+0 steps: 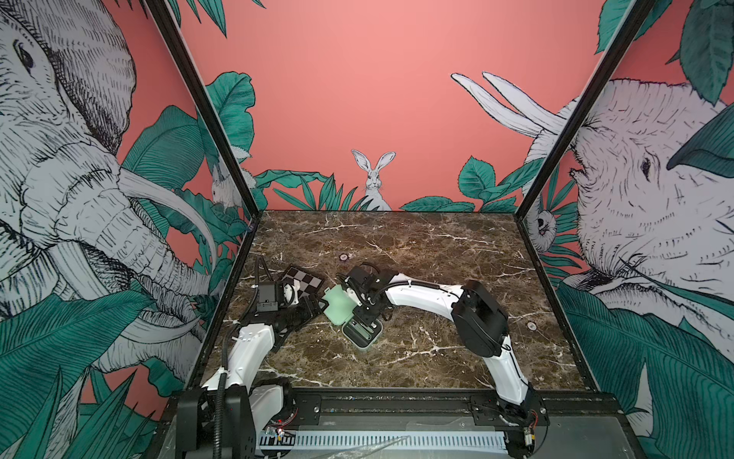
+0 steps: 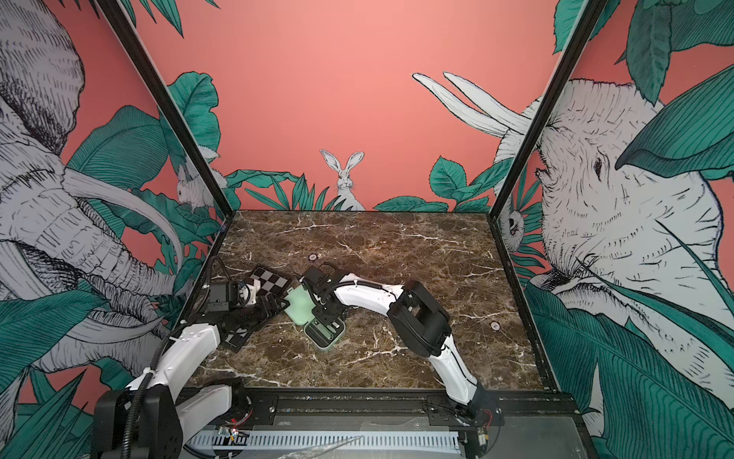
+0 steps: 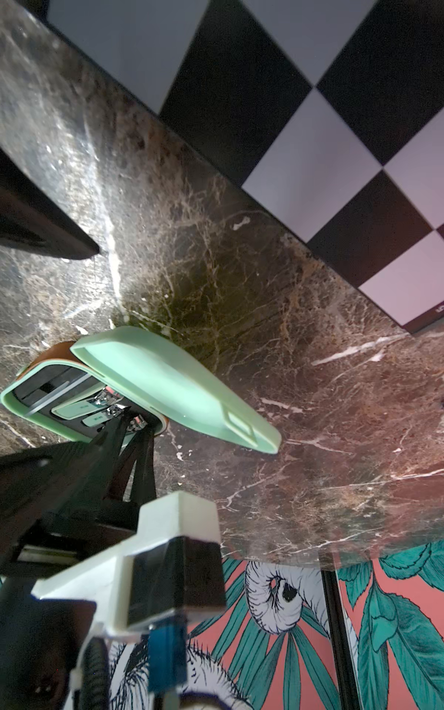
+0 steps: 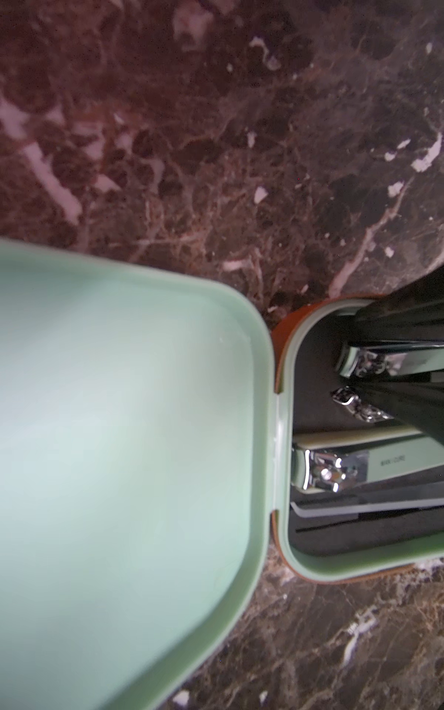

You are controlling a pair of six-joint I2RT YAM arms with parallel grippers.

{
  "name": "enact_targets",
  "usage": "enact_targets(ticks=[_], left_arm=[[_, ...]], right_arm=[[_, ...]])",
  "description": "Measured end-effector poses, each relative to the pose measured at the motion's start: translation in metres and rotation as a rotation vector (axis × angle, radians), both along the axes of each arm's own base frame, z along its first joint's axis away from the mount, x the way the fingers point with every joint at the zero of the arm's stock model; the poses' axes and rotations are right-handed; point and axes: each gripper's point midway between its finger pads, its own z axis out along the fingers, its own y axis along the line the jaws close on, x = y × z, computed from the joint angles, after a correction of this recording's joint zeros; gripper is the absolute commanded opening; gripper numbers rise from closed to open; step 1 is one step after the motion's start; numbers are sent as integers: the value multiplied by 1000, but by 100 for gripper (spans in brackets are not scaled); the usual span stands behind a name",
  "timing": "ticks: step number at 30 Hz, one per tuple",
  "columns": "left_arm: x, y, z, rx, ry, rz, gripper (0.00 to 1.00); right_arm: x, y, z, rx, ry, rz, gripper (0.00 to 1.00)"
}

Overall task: Organize nail clipper sets
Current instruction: Place the nail clipper in the storage box.

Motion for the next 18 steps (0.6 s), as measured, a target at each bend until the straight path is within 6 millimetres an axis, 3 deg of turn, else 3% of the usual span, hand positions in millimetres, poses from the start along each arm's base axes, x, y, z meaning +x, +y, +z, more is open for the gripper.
enact_targets(ticks=[8, 18], left_arm=[[0, 0, 0, 0, 0, 0, 77], [0, 0, 0, -1, 1, 0, 76]], right_arm=[[2, -1, 7, 4, -15, -7, 35], [7, -4, 10, 5, -26, -28, 19]])
